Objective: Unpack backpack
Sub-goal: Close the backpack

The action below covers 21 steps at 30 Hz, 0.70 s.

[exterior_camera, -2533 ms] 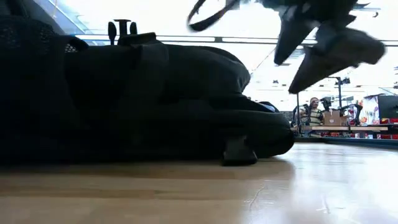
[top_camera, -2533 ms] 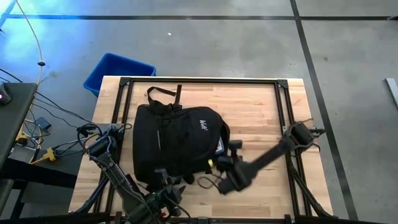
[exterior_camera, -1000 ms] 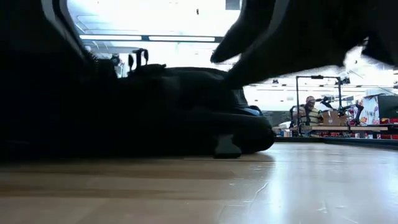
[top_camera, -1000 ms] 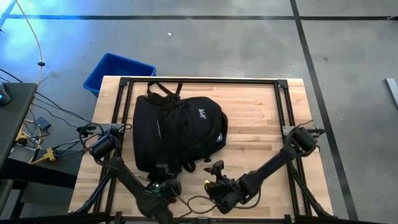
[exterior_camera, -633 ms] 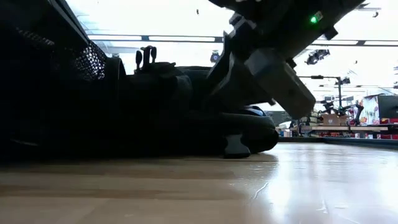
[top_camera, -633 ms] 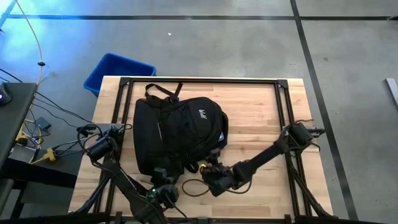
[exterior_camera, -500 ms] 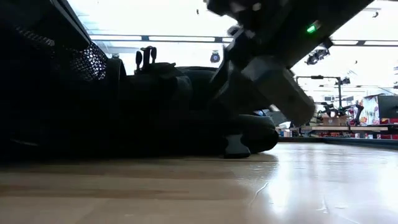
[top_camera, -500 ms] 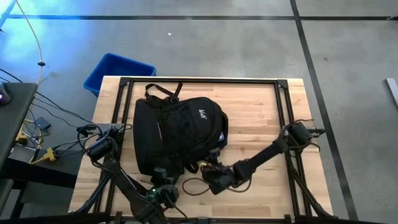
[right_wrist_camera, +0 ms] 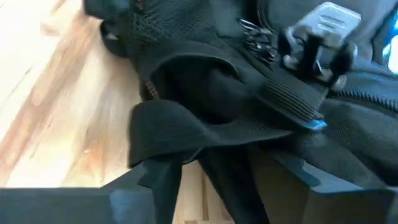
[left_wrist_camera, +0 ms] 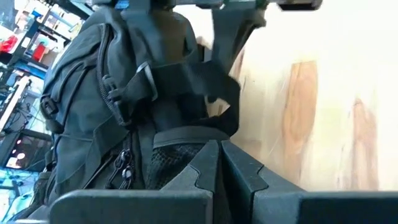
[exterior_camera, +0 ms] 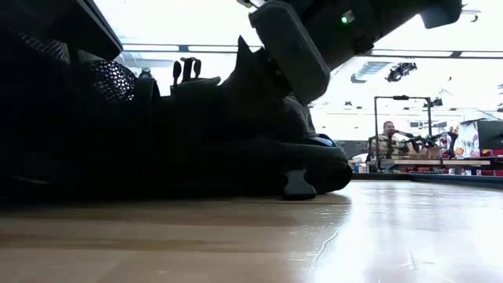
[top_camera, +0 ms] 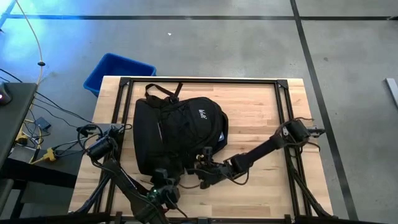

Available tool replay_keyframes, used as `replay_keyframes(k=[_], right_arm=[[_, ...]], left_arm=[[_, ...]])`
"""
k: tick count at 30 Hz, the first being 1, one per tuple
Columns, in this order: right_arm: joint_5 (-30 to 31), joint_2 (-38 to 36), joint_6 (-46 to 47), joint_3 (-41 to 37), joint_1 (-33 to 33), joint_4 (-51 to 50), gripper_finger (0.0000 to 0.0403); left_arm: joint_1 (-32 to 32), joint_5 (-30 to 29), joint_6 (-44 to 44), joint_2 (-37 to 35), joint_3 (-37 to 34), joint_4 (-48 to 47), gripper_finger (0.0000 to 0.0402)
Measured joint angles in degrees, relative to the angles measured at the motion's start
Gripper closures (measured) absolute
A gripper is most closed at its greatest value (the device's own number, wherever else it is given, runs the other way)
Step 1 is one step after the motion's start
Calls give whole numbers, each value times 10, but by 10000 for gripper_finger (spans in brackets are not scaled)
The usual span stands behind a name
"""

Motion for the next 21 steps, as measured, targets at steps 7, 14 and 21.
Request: replay_keyframes(k=[7,14,21], right_arm=[[-16,0,55,0,-8,1,141],[20,24,103,0,-13,20,126],[73,67,127,21,-18,34,126]], left_arm=[[12,1,26,0,0,29,401],[17,1,69,0,0,75,401],[17,0,94,0,0,104,401]])
